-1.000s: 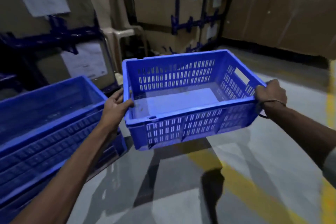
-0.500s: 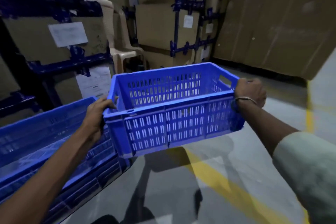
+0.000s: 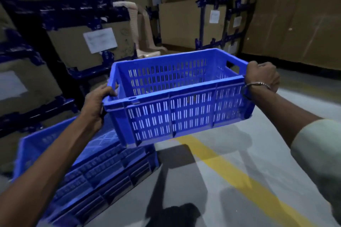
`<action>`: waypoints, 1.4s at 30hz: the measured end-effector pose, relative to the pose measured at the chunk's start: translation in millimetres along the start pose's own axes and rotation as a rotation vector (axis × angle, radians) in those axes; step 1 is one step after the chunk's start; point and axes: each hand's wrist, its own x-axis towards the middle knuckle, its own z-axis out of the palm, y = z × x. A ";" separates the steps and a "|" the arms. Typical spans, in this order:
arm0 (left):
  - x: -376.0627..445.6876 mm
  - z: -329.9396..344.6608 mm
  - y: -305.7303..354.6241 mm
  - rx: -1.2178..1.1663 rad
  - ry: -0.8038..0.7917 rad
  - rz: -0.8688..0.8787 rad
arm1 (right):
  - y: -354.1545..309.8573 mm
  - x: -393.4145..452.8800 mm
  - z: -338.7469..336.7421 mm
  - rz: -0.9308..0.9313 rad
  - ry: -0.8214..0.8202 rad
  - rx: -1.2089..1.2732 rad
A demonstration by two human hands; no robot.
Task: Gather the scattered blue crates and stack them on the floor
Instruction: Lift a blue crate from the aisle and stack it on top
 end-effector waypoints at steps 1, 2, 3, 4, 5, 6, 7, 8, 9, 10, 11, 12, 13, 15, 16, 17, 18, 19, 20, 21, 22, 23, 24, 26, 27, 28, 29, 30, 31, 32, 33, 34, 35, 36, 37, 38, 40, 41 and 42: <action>-1.1 -10.4 3.8 0.009 0.011 0.003 | -1.9 -5.0 12.8 -0.014 -0.053 0.013; -1.5 -23.5 5.7 0.012 0.042 0.004 | -3.2 -11.1 28.8 -0.035 -0.110 0.021; -2.4 -35.4 8.0 0.015 0.064 -0.003 | -2.5 -17.8 43.4 -0.054 -0.164 0.032; -3.6 -46.3 10.8 0.018 0.082 -0.016 | -2.3 -24.4 57.6 -0.069 -0.219 0.044; -8.1 -59.6 13.8 0.016 0.124 -0.034 | -4.2 -34.3 74.0 -0.084 -0.283 0.049; -12.2 -70.6 15.0 -0.001 0.163 -0.055 | -5.7 -44.1 86.5 -0.090 -0.341 0.048; -16.0 -81.4 17.9 -0.026 0.192 -0.068 | -7.9 -52.7 98.0 -0.097 -0.386 0.051; -20.9 -92.4 20.7 -0.045 0.208 -0.075 | -11.5 -62.1 109.8 -0.108 -0.421 0.051; -26.2 -102.6 22.9 -0.060 0.219 -0.080 | -15.8 -71.6 120.2 -0.124 -0.442 0.044; -29.7 -114.4 23.6 -0.062 0.229 -0.077 | -19.9 -79.8 130.2 -0.138 -0.453 0.036; -33.2 -123.9 23.3 -0.059 0.220 -0.079 | -24.1 -87.1 138.8 -0.152 -0.463 0.031; -37.6 -133.9 22.6 -0.056 0.236 -0.081 | -28.4 -94.8 146.1 -0.164 -0.481 0.029; -43.1 -143.0 22.1 -0.067 0.254 -0.079 | -31.5 -103.3 153.0 -0.175 -0.498 0.035; -52.3 -160.8 21.9 -0.093 0.298 -0.078 | -35.3 -118.8 166.7 -0.189 -0.532 0.067; -56.6 -167.7 21.7 -0.100 0.314 -0.086 | -36.3 -126.8 172.8 -0.190 -0.550 0.083; -61.0 -175.4 21.2 -0.105 0.331 -0.088 | -36.7 -135.2 178.9 -0.189 -0.570 0.091; -65.0 -184.4 21.0 -0.111 0.349 -0.086 | -37.1 -143.4 185.4 -0.180 -0.589 0.092; -68.4 -193.2 21.0 -0.113 0.362 -0.084 | -38.0 -151.8 192.1 -0.172 -0.604 0.095; -72.1 -201.2 21.2 -0.121 0.380 -0.084 | -39.2 -160.9 197.4 -0.165 -0.617 0.099; -74.7 -209.0 21.0 -0.133 0.392 -0.082 | -40.5 -169.6 201.0 -0.163 -0.627 0.103; -76.6 -215.2 21.1 -0.145 0.405 -0.075 | -42.3 -177.1 204.3 -0.164 -0.632 0.108; -78.5 -219.9 21.0 -0.155 0.419 -0.069 | -43.9 -184.0 208.5 -0.172 -0.631 0.119; -80.4 -224.5 20.9 -0.156 0.434 -0.064 | -46.5 -190.8 213.0 -0.182 -0.636 0.129; -84.1 -235.6 19.8 -0.146 0.480 -0.068 | -52.1 -204.3 222.3 -0.208 -0.650 0.148; -85.6 -242.6 17.7 -0.134 0.500 -0.075 | -54.7 -209.9 226.1 -0.225 -0.658 0.155; -86.5 -248.3 15.6 -0.115 0.517 -0.087 | -57.1 -214.4 229.6 -0.243 -0.661 0.160; -86.8 -252.7 14.1 -0.093 0.540 -0.104 | -58.8 -217.3 232.8 -0.260 -0.657 0.165; -86.6 -254.9 12.7 -0.086 0.557 -0.116 | -60.3 -219.3 235.6 -0.272 -0.648 0.167; -86.3 -256.3 12.0 -0.086 0.575 -0.125 | -61.9 -220.8 238.3 -0.279 -0.638 0.168; -84.2 -255.9 11.1 -0.083 0.583 -0.130 | -62.9 -221.8 240.6 -0.279 -0.629 0.166; -81.3 -255.9 11.0 -0.075 0.585 -0.137 | -63.4 -223.0 242.8 -0.273 -0.624 0.157; -78.5 -256.1 11.6 -0.074 0.578 -0.137 | -63.2 -223.9 244.8 -0.264 -0.624 0.147; -76.7 -257.1 11.8 -0.079 0.574 -0.132 | -62.3 -225.0 246.0 -0.261 -0.625 0.141; -74.4 -259.2 11.1 -0.084 0.570 -0.129 | -61.7 -225.8 247.3 -0.264 -0.627 0.138; -72.4 -261.6 10.5 -0.085 0.573 -0.129 | -61.4 -226.4 247.8 -0.268 -0.631 0.135; -71.5 -264.5 10.7 -0.092 0.576 -0.130 | -62.1 -226.4 248.0 -0.268 -0.637 0.130; -71.0 -268.4 11.0 -0.094 0.587 -0.119 | -65.3 -225.7 249.0 -0.260 -0.662 0.123; -70.8 -270.4 11.1 -0.095 0.594 -0.119 | -67.1 -226.2 249.5 -0.258 -0.681 0.124; -70.8 -271.9 11.0 -0.112 0.595 -0.121 | -68.0 -227.8 249.9 -0.263 -0.701 0.125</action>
